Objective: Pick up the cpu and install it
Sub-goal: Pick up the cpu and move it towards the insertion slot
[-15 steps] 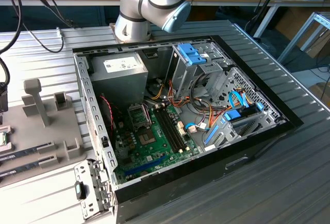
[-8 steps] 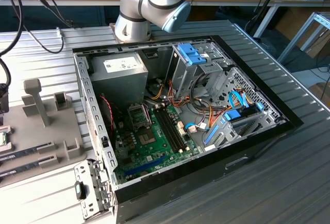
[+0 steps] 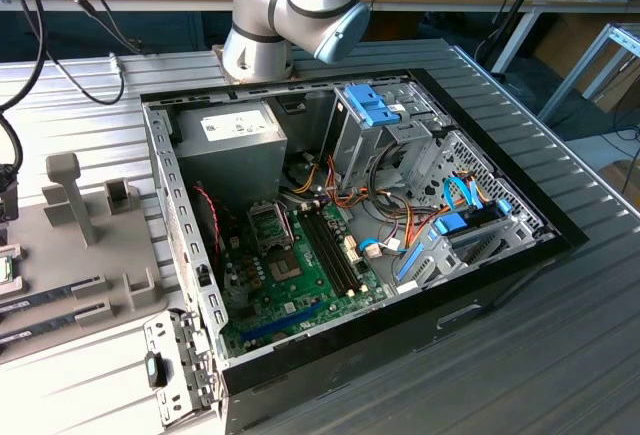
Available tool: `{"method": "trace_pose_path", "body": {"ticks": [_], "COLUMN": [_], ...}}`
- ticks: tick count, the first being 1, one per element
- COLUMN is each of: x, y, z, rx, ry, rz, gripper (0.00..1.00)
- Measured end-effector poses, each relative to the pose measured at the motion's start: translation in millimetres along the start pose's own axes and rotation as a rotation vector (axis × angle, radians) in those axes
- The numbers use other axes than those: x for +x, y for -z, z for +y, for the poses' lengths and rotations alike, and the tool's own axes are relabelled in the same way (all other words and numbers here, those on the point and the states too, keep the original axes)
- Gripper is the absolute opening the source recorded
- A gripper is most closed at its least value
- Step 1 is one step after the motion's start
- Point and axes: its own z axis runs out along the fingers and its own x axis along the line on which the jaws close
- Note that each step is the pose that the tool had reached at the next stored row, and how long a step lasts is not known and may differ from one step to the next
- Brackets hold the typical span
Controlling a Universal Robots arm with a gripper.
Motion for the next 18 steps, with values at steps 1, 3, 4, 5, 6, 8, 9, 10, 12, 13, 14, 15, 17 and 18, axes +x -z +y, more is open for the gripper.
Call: {"method": "trace_pose_path", "body": {"ticks": [1,3,4,5,6,8,9,10,12,13,14,15,17,18], "x": [0.0,0.0,0.0,0.0,0.0,0.1,0.1,0.1,0.1,0.1,0.1,0.1,0.1,0.1], "y": [-0.4,-0.9,-1.1,-1.4,-1.7,-2.4,-2.6,-2.9,-3.5,-3.9,-4.3,-4.5,-5.0,-5.3], "z": [0.0,0.0,-0.1,-0.1,-0.1,-0.2,-0.2,-0.2,-0.2,-0.2,-0.3,-0.3,-0.3,-0.3], "rx": [0.0000,0.0000,0.0000,0.0000,-0.0001,-0.0001,0.0000,0.0000,-0.0001,0.0000,0.0000,-0.0001,-0.0001,-0.0001], "ry": [0.000,0.000,0.001,0.001,0.001,0.001,0.002,0.002,0.002,0.002,0.003,0.003,0.003,0.003], "rz": [0.0001,0.0001,0.0001,0.0001,0.0001,0.0001,0.0002,0.0002,0.0001,0.0002,0.0002,0.0002,0.0002,0.0002], "gripper": [0.56,0.56,0.56,0.56,0.56,0.56,0.56,0.56,0.56,0.56,0.56,0.56,0.56,0.56]}}
